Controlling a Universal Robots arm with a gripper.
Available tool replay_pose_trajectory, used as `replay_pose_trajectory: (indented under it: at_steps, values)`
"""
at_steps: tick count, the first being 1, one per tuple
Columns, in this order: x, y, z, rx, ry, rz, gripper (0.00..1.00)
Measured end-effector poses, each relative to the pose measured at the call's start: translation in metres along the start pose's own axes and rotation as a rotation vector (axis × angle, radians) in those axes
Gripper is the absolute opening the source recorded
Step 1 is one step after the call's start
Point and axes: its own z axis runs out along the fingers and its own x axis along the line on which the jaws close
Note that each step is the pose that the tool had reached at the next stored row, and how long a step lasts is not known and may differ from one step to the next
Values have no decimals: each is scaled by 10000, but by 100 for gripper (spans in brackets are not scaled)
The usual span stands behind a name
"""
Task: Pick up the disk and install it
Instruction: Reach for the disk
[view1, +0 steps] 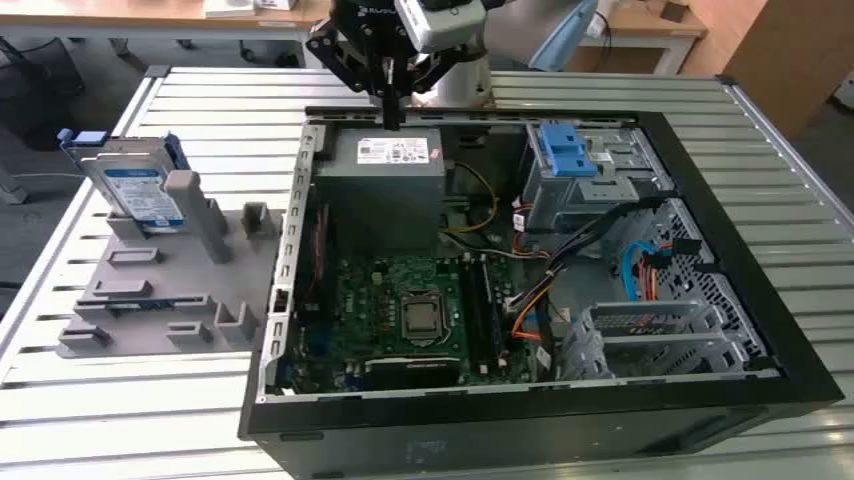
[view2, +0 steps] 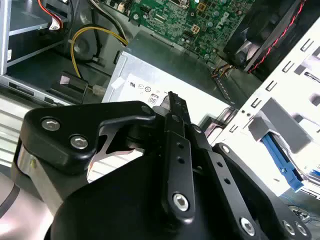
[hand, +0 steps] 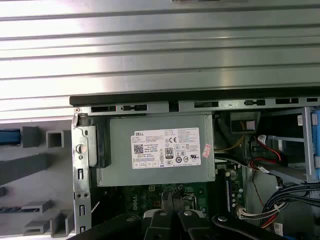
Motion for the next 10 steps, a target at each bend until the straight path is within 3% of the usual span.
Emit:
replay_pose_trajectory:
  at_steps: [10]
  values:
    - [10,-1,0,-1,0,1,11]
